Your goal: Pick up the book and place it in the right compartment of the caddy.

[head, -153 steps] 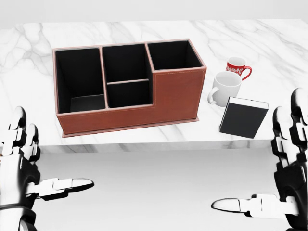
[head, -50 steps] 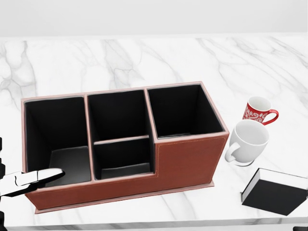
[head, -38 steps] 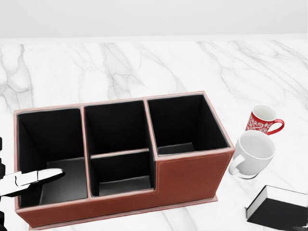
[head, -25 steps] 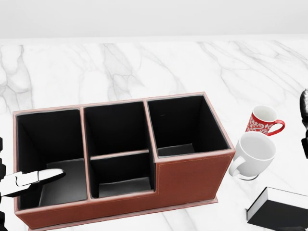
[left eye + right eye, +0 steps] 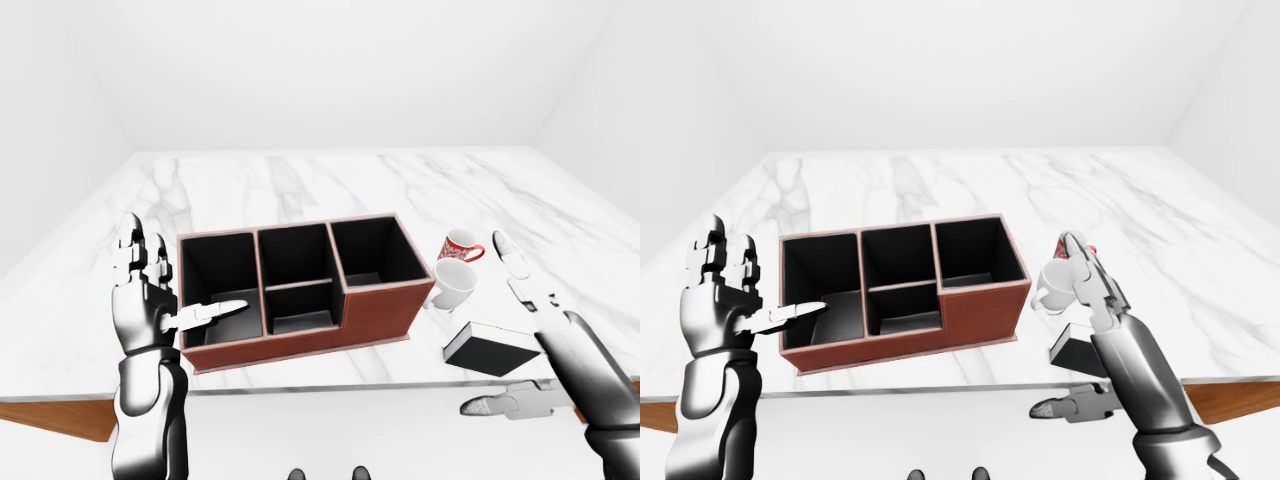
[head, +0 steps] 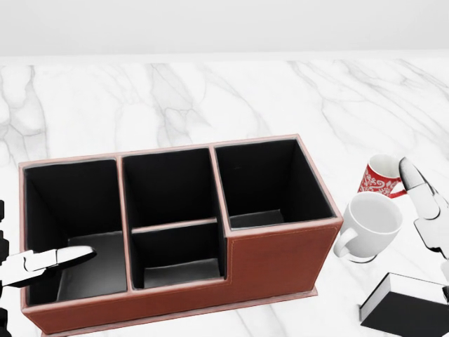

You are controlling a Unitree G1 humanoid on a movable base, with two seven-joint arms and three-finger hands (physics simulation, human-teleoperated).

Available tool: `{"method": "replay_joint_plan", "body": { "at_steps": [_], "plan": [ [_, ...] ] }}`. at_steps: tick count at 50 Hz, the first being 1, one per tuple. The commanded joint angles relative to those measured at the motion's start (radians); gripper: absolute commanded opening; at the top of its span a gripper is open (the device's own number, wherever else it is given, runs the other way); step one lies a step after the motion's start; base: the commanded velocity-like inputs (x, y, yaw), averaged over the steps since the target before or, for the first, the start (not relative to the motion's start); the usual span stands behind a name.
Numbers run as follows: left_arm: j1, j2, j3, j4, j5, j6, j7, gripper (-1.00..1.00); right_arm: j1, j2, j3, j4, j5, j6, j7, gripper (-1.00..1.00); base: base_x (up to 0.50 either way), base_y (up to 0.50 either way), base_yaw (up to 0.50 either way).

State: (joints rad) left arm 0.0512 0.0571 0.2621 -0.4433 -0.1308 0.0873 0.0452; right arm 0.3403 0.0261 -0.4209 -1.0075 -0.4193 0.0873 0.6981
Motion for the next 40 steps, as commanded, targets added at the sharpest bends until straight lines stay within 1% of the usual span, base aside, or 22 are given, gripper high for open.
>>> {"method": "replay_joint_plan", "body": {
  "at_steps": [1,6,11,16,20,27,28,32,40],
  "plan": [
    [-0.007,-0.005,-0.013,0.051,0.009,0.0,0.006,1.0,0.009,0.033,-0.128,0.117,-0.112,0.0,0.0,1.0,0.0,0.0,0.0],
    [-0.008,-0.004,-0.012,0.054,0.008,0.0,0.006,1.0,-0.001,0.035,-0.211,0.106,-0.137,0.0,0.0,1.0,0.0,0.0,0.0],
    [-0.011,-0.004,-0.013,0.056,0.009,0.0,0.006,1.0,-0.006,0.034,-0.258,0.105,-0.18,0.0,0.0,1.0,0.0,0.0,0.0],
    [-0.01,-0.004,-0.016,0.054,0.011,0.0,0.006,1.0,-0.017,0.03,-0.292,0.122,-0.187,0.0,0.0,1.0,0.0,0.0,0.0],
    [-0.01,-0.004,-0.017,0.054,0.012,0.0,0.006,1.0,-0.027,0.014,-0.298,0.173,-0.211,0.0,0.0,1.0,0.0,0.0,0.0],
    [-0.006,-0.007,-0.019,0.043,0.014,0.0,0.005,1.0,-0.071,-0.062,-0.276,0.306,-0.259,0.0,0.0,1.0,0.0,0.0,0.0],
    [-0.006,-0.007,-0.018,0.042,0.013,0.0,0.005,1.0,-0.084,-0.081,-0.272,0.35,-0.262,0.0,0.0,1.0,0.0,0.0,0.0],
    [-0.006,-0.008,-0.02,0.043,0.016,0.0,0.006,1.0,-0.097,-0.121,-0.273,0.436,-0.257,0.0,0.0,1.0,0.0,0.0,0.0],
    [-0.005,-0.008,-0.022,0.044,0.018,0.0,0.006,1.0,-0.092,-0.17,-0.291,0.583,-0.244,0.0,0.0,1.0,0.0,0.0,0.0]
  ]
}}
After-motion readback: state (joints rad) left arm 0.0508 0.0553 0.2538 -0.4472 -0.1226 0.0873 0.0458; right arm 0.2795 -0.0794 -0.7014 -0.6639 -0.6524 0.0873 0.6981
